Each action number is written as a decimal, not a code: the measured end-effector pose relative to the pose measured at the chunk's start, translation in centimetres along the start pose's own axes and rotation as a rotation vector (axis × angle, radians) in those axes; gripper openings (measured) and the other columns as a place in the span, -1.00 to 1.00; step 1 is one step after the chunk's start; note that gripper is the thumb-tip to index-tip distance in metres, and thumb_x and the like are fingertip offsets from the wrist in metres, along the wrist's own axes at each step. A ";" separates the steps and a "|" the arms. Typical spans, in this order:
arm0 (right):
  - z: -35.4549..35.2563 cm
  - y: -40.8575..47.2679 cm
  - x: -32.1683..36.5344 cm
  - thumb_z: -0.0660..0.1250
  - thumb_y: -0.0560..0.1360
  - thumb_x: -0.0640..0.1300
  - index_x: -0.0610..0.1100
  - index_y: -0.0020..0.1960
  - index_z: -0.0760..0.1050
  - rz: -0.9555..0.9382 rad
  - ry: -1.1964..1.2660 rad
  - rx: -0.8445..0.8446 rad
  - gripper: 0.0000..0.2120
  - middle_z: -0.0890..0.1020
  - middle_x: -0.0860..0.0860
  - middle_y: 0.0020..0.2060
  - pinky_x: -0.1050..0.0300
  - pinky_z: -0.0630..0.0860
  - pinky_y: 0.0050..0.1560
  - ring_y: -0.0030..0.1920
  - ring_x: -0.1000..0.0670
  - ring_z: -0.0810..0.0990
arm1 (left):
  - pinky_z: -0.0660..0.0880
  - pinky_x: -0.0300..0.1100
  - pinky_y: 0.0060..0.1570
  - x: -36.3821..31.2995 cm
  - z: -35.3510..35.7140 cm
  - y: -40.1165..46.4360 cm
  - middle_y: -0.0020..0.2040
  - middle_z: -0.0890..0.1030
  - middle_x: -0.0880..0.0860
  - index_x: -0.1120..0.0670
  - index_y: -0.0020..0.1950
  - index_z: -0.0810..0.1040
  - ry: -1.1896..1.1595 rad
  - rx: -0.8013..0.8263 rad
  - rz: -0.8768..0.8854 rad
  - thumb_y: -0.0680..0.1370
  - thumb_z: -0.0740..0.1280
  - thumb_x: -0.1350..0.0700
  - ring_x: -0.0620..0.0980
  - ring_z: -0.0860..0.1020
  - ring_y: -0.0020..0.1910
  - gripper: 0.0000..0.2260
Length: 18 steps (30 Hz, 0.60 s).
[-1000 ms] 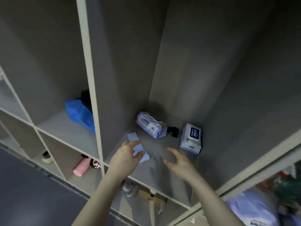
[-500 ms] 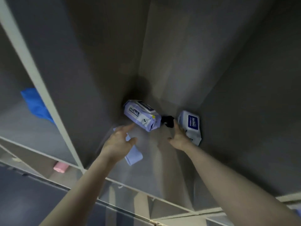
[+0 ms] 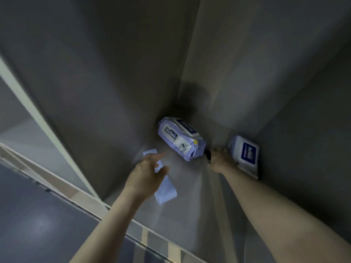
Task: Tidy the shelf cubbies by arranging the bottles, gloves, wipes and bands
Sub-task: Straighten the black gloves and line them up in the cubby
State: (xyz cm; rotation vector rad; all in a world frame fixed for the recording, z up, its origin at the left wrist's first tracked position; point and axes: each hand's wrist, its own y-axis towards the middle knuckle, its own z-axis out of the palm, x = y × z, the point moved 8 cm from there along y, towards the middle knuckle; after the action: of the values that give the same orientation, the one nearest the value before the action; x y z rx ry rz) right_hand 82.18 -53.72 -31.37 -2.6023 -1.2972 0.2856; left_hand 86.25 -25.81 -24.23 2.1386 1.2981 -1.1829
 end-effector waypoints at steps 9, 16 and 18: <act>0.6 -11.0 2.2 0.27 0.52 -0.40 -0.21 0.09 0.45 0.307 1.747 -0.095 -0.81 0.56 -0.20 0.10 0.05 0.59 0.05 -0.02 -0.14 0.56 | 0.38 -0.26 0.12 -2.7 2.7 -1.5 0.20 0.52 0.00 -0.01 0.36 0.46 -0.052 0.169 -0.042 0.54 0.34 0.08 -0.07 0.54 0.13 -0.63; -4.3 -20.8 6.1 0.16 0.50 -0.51 -0.16 0.02 0.54 -0.018 1.987 -0.015 -0.67 0.68 -0.08 -0.18 -0.03 0.62 -0.17 -0.13 -0.08 0.64 | 0.52 -0.43 -0.19 -7.6 1.3 -5.5 -0.13 0.67 -0.04 0.13 0.13 0.59 -0.446 0.317 0.062 0.47 0.43 0.26 -0.30 0.61 -0.23 -0.75; -5.3 -22.6 5.5 0.21 0.47 -0.52 -0.15 -0.04 0.53 0.007 1.862 -0.143 -0.70 0.68 -0.02 -0.26 0.05 0.59 -0.28 -0.23 -0.01 0.62 | 0.46 -0.48 -0.29 -8.4 0.5 -6.7 -0.31 0.67 -0.08 0.15 -0.04 0.63 -0.383 0.299 0.122 0.44 0.45 0.29 -0.31 0.58 -0.35 -0.87</act>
State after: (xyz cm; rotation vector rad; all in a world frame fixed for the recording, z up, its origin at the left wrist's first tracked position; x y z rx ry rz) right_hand 69.72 -36.63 -20.35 -1.5757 -0.4580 -1.7464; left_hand 78.45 -27.33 -17.00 2.0099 0.8564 -1.7166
